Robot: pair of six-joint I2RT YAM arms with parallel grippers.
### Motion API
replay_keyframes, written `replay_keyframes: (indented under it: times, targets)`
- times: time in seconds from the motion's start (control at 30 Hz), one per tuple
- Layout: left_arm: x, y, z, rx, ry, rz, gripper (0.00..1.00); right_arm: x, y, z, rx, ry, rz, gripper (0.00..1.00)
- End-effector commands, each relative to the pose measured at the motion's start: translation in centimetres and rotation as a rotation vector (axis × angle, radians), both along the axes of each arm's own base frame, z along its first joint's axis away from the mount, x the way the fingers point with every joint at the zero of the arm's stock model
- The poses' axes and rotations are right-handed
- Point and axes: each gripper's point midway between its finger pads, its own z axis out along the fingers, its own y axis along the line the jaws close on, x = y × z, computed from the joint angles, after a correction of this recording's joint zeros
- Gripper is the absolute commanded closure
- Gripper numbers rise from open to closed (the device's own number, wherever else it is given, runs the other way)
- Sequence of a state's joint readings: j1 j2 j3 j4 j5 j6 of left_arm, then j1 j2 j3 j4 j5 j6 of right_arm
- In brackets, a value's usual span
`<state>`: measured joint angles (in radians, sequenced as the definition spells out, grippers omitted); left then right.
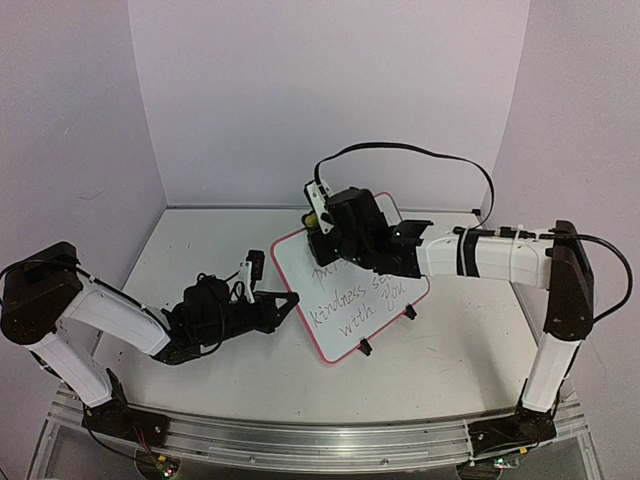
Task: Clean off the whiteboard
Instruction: Erase the whiteboard at the center of the board.
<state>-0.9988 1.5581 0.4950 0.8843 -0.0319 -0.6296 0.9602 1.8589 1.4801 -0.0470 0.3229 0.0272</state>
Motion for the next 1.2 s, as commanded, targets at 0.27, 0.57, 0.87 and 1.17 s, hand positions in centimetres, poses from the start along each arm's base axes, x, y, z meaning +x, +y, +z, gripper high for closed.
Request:
replay_keyframes:
  times: [0.27,0.57,0.87,1.17]
  targets:
    - [-3.7,-2.8,3.0,-0.037,-0.124,-0.201,1.0,-0.8,-6.1,-6.7,-0.095,0.098,-0.096,1.0]
    - [-3.9,-2.8,3.4,-0.042,-0.132,-0.2,1.0,2.6,-2.0,-1.6,-0.047,0.018,-0.049,1.0]
    - [-3.9,-2.6,3.1,-0.028,-0.128,-0.195,1.0,2.5,-1.6,-2.3,-0.064,0.035,-0.024,1.0]
    - [-3.9,-3.3,2.6,-0.018,-0.118,-0.214,1.0,-1.6,-0.6,-4.4,0.014,0.125,0.101,1.0]
